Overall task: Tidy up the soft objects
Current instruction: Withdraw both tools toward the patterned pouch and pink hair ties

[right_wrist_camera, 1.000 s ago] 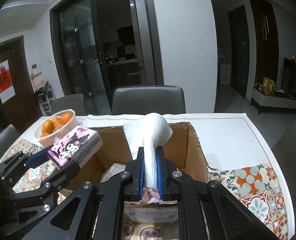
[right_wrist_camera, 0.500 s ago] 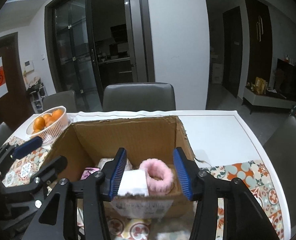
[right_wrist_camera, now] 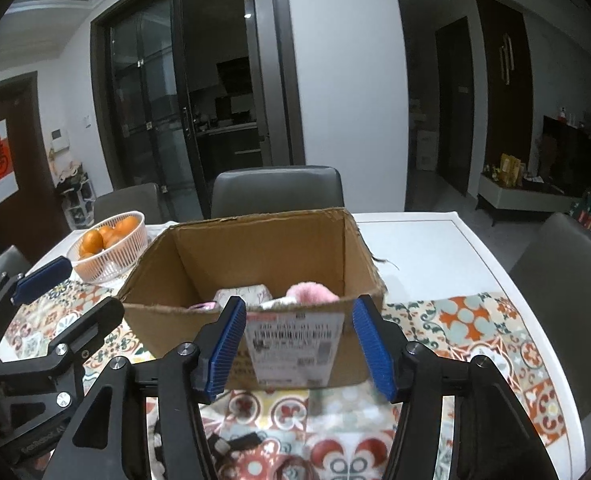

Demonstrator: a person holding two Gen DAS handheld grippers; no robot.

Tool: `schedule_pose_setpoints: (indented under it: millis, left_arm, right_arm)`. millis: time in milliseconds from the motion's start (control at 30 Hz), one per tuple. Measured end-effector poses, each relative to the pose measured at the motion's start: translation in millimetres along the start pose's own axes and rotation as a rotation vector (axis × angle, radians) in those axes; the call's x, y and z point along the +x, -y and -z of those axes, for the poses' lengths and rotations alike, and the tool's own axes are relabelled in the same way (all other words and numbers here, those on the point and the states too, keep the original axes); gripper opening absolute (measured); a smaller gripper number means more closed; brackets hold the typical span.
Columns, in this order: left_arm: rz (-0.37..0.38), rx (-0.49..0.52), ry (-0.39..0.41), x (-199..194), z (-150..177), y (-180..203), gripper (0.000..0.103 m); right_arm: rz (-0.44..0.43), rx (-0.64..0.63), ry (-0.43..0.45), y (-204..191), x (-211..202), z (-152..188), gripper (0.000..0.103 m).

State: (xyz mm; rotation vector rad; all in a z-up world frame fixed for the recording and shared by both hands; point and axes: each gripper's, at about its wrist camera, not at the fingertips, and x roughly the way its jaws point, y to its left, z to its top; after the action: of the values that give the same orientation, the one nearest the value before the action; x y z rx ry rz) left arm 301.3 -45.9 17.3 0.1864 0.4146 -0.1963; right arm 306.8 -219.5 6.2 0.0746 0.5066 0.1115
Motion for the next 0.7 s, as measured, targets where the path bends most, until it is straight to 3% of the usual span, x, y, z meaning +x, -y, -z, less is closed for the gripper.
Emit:
schedule_pose_setpoints:
  millis: [367, 700]
  left_arm:
    - [0.018, -0.050, -0.073, -13.8, 30.6, 1.6, 0.074]
    - [0.045, -0.057, -0.157, -7.4, 62.9, 4.9, 0.076]
  right_arm:
    - [0.020, -0.007, -0.009, -9.5, -21.5, 29.7, 0.065]
    - [0.032, -0.006, -0.094, -9.8, -14.5, 69.2, 0.071]
